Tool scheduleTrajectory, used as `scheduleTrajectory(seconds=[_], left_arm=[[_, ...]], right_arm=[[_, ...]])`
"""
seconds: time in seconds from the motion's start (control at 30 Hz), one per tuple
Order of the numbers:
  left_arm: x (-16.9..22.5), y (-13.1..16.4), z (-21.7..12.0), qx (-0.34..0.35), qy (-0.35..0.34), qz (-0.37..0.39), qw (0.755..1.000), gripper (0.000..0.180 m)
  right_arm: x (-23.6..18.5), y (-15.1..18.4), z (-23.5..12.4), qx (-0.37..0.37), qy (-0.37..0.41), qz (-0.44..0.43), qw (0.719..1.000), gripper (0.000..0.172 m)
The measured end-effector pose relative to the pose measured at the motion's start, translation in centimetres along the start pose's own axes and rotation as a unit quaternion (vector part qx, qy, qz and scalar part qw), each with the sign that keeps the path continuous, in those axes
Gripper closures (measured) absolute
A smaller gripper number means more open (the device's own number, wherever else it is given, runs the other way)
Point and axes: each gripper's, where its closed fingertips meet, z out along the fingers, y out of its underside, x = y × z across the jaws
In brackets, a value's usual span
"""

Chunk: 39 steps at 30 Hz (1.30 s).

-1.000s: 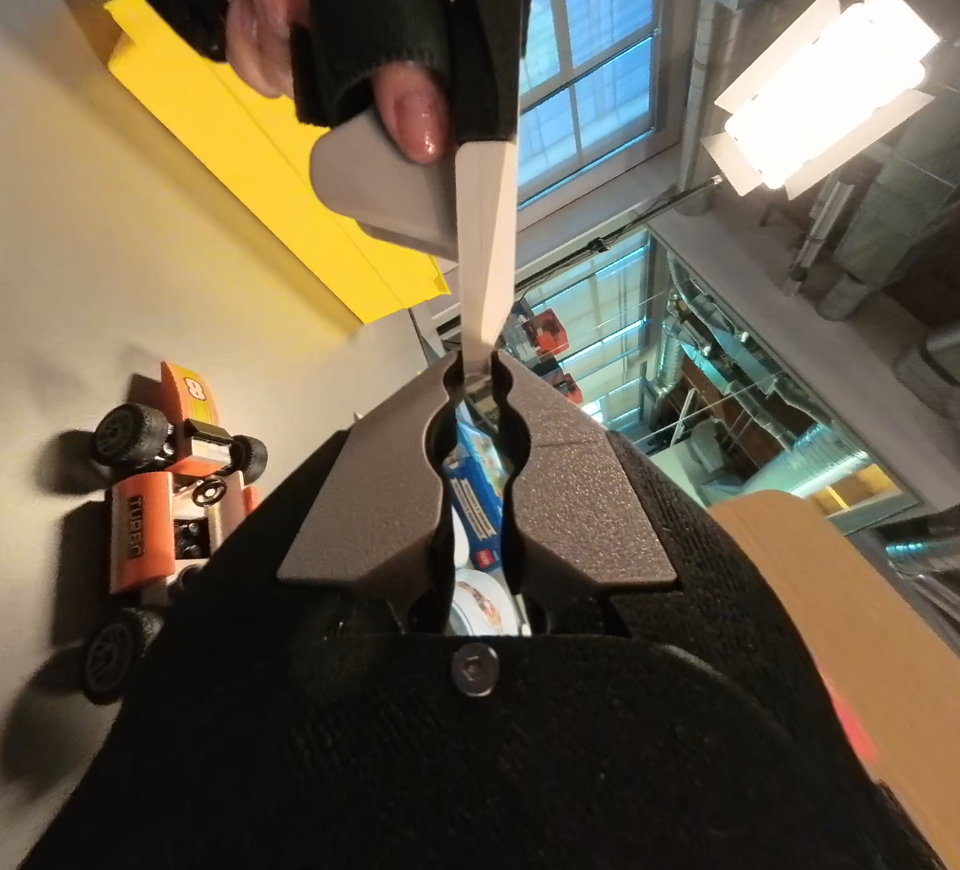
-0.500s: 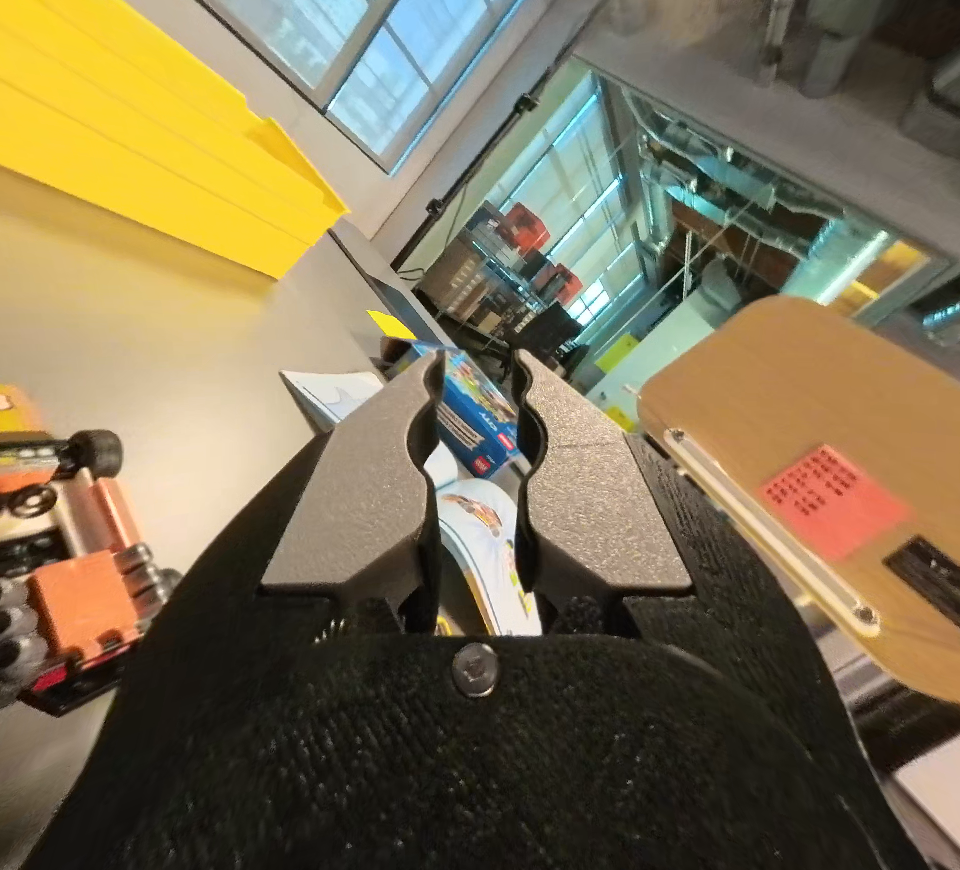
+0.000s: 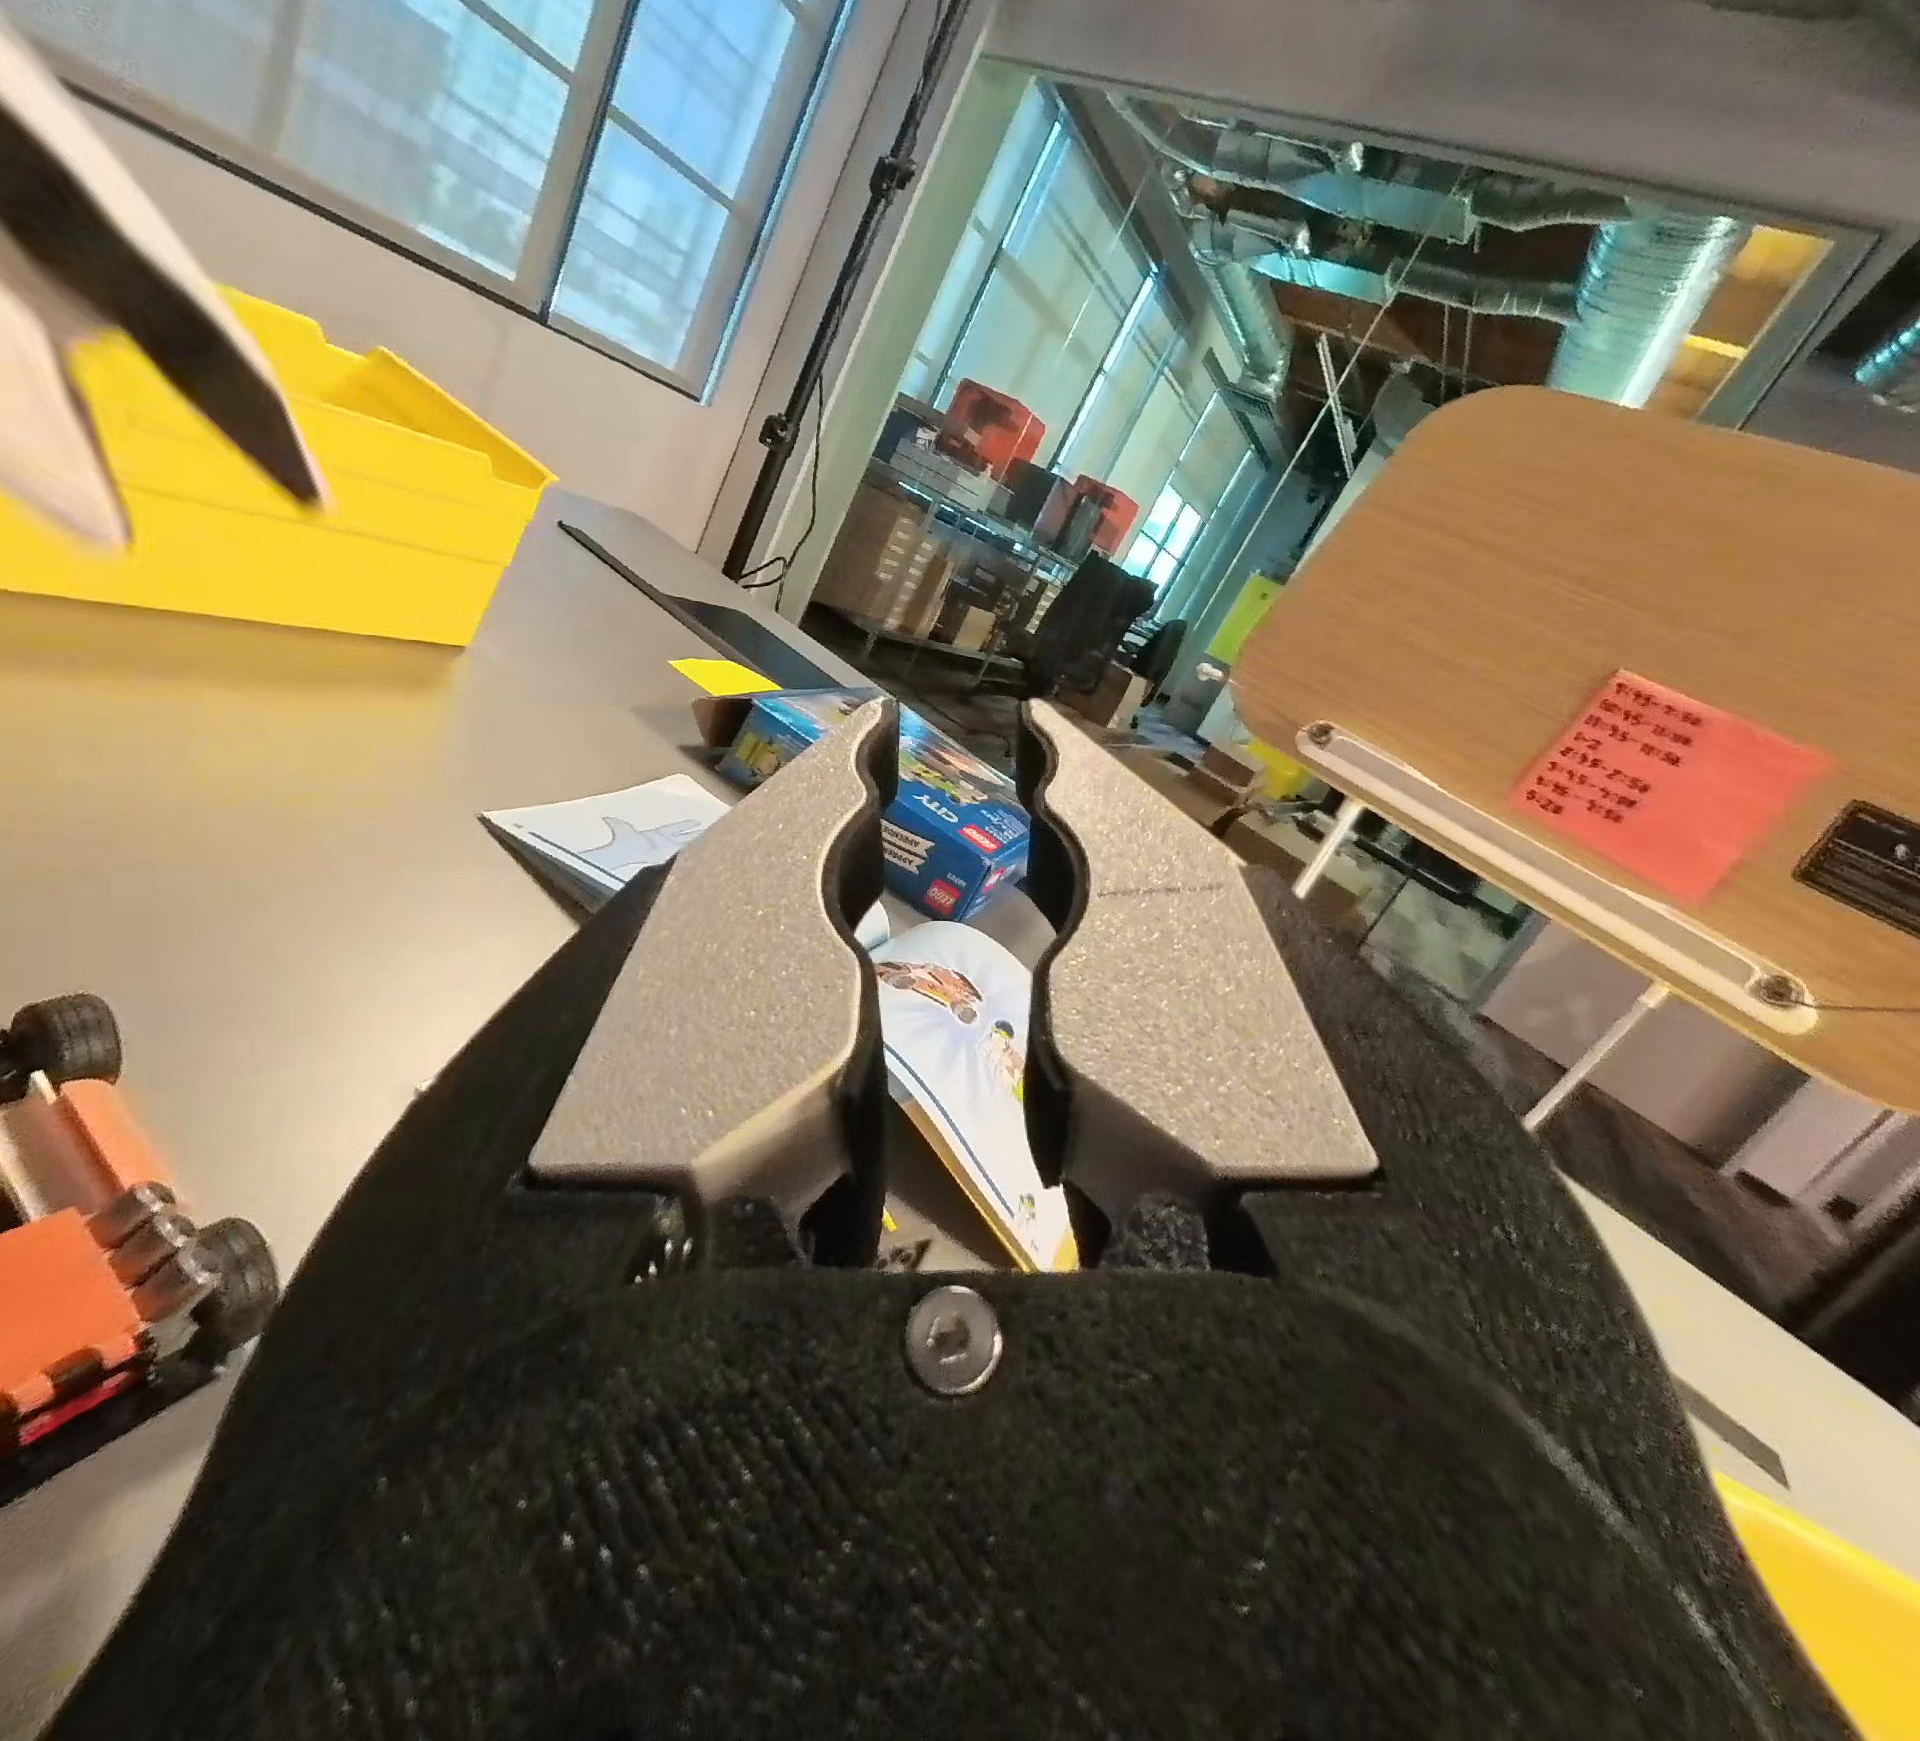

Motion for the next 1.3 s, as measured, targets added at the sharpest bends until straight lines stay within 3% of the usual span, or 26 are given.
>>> scheduleTrajectory(seconds=[0.1,0.17,0.27,0.47,0.73,0.87,0.93,1.0,1.1,1.17,1.23,1.3], left_arm=[[3.0,1.5,5.0,-0.03,0.123,0.042,0.991,0.126],[3.2,2.3,6.9,-0.037,0.171,0.057,0.983,0.137],[1.2,3.4,9.1,-0.055,0.166,0.083,0.981,0.144],[0.3,5.0,11.6,-0.091,0.179,0.136,0.97,0.138],[0.3,6.8,12.4,-0.137,0.196,0.15,0.959,0.145],[0.5,7.0,12.5,-0.133,0.201,0.163,0.957,0.165],[0.0,5.9,12.2,-0.106,0.167,0.184,0.963,0.165],[-0.8,2.7,10.4,-0.03,0.101,0.214,0.971,0.165],[-3.4,-3.5,3.4,0.102,-0.063,0.2,0.972,0.165],[-6.2,-5.5,-2.8,0.153,-0.175,0.156,0.96,0.166],[-9.7,-4.7,-7.7,0.135,-0.258,0.09,0.953,0.165],[-13.3,-1.6,-10.9,0.064,-0.32,0.02,0.945,0.165]], right_arm=[[0.5,0.0,-0.1,0.002,0.005,0.005,1.0,0.152],[0.8,-0.1,-0.2,0.004,0.009,0.009,1.0,0.152],[1.1,-0.1,-0.3,0.005,0.012,0.018,1.0,0.152],[1.2,-0.2,-0.3,0.011,0.013,0.023,1.0,0.153],[1.2,-0.2,-0.3,0.013,0.01,0.032,0.999,0.153],[1.1,-0.3,-0.3,0.012,0.007,0.03,0.999,0.153],[1.0,-0.2,-0.3,0.011,0.007,0.032,0.999,0.154],[0.8,-0.3,-0.3,0.011,0.003,0.035,0.999,0.154],[0.7,-0.2,-0.2,0.009,0.003,0.033,0.999,0.154],[0.9,-0.4,-0.3,0.012,0.007,0.037,0.999,0.154],[1.2,-0.5,-0.4,0.015,0.012,0.043,0.999,0.154],[1.6,-0.6,-0.5,0.017,0.018,0.048,0.999,0.154]])
